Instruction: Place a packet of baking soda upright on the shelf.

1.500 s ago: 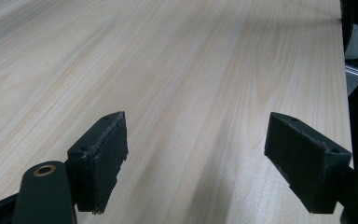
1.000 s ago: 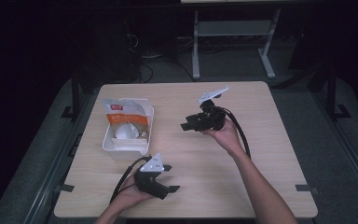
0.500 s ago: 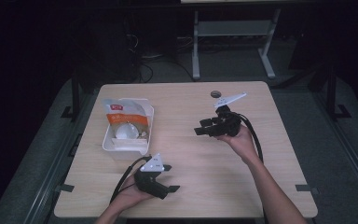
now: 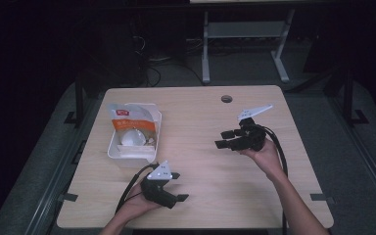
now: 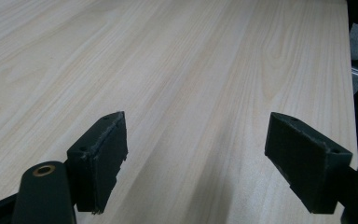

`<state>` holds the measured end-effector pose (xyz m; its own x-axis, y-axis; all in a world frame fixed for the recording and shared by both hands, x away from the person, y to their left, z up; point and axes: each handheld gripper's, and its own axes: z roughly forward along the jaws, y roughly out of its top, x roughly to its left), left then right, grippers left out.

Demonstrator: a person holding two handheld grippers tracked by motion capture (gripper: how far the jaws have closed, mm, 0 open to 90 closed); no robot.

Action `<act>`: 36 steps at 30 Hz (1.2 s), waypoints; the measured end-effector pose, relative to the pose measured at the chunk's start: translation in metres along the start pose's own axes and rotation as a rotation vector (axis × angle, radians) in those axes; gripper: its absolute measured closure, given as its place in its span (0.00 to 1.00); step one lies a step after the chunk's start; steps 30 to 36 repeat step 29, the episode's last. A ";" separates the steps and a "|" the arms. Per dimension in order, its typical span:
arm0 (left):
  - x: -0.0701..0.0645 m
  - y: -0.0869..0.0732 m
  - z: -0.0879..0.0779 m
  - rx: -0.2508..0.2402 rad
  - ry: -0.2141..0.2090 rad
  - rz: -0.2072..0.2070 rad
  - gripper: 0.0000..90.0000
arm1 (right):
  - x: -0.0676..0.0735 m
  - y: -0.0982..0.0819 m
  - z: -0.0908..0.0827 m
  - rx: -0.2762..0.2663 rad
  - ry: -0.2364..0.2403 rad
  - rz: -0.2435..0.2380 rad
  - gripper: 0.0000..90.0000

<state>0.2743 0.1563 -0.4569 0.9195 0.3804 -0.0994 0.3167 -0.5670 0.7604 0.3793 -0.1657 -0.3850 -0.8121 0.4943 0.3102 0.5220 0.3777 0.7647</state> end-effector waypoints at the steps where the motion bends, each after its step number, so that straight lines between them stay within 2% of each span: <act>1: 0.000 0.000 0.000 0.001 0.000 0.000 0.23 | 0.000 -0.002 -0.001 -0.001 0.000 -0.001 0.49; 23: 0.000 0.000 0.001 0.001 0.003 -0.001 0.23 | 0.018 -0.054 -0.018 0.028 0.008 0.014 0.48; 29: 0.000 -0.001 0.001 0.006 0.001 -0.002 0.23 | 0.027 -0.079 -0.020 0.029 -0.005 0.017 0.46; 36: 0.000 -0.001 0.001 0.006 0.001 -0.002 0.23 | 0.027 -0.079 -0.020 0.029 -0.005 0.017 0.46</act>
